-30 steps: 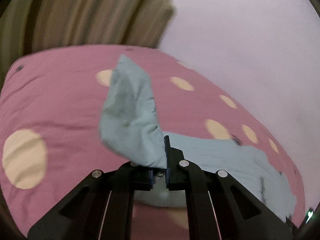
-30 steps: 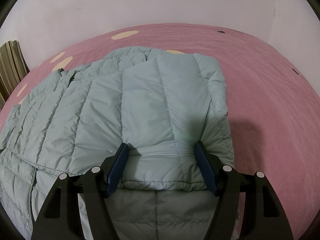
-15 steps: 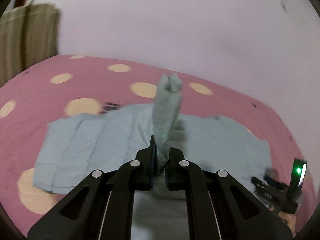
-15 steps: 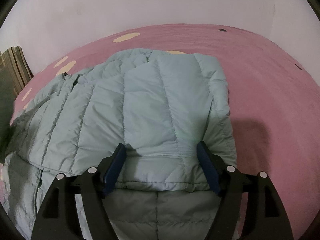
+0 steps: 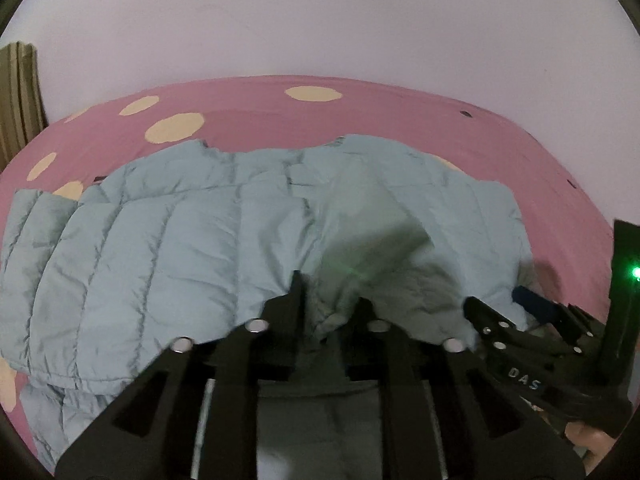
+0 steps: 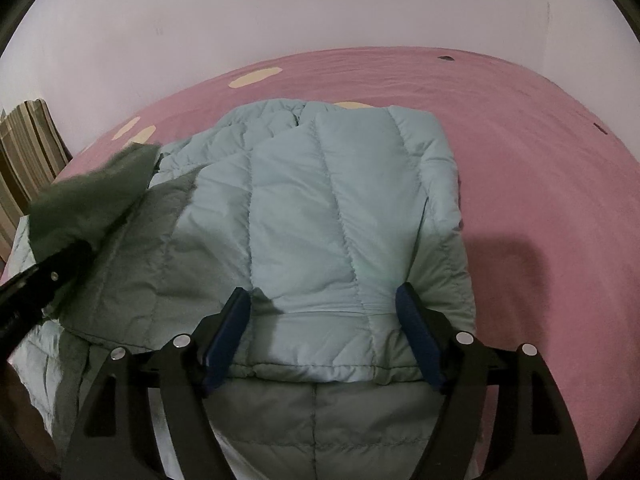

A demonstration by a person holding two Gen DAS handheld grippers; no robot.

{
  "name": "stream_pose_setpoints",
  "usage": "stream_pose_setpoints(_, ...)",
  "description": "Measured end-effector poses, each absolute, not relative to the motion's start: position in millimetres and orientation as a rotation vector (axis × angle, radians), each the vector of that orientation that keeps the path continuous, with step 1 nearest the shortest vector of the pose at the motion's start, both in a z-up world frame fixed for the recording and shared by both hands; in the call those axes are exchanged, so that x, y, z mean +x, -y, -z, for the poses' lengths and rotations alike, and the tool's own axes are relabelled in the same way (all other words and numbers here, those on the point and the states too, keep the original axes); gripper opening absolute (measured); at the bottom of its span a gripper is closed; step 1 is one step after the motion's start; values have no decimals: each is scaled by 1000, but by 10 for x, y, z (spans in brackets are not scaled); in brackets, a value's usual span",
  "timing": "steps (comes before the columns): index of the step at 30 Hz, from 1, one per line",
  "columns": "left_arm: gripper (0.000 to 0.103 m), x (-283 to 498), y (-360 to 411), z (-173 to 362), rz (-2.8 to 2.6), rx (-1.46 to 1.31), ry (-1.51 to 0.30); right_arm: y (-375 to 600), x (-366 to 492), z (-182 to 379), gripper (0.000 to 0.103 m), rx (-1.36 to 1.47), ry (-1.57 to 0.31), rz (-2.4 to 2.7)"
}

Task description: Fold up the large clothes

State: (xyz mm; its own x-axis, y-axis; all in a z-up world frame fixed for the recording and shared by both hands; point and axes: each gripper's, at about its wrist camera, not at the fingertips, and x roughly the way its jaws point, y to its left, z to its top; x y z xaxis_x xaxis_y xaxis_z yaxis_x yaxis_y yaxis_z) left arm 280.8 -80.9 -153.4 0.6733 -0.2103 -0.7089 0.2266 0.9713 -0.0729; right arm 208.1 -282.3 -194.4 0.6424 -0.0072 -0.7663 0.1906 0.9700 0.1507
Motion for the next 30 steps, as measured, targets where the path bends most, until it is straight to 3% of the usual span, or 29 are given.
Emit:
stream_pose_setpoints(5,53,2717,816,1442,260,8,-778,2829,2073,1937,75,228,-867,115)
stream_pose_setpoints(18,59,2306,-50,1183,160,-42,-732,2680,1872,1445,75,389,-796,36)
stream_pose_setpoints(25,59,2254,-697,1182,37,-108,-734,2166,2327,1550,73,379,-903,-54)
stream_pose_setpoints(26,59,2248,-782,1181,20,-116,-733,2123,2383,1614,56,393,-927,-67)
stream_pose_setpoints(29,59,2239,-961,1169,-16,-126,-731,1993,2484,1705,16,419,-969,-118)
stream_pose_setpoints(30,59,2236,-1033,1159,-29,-131,-727,1976,2440,1685,12,426,-965,-134)
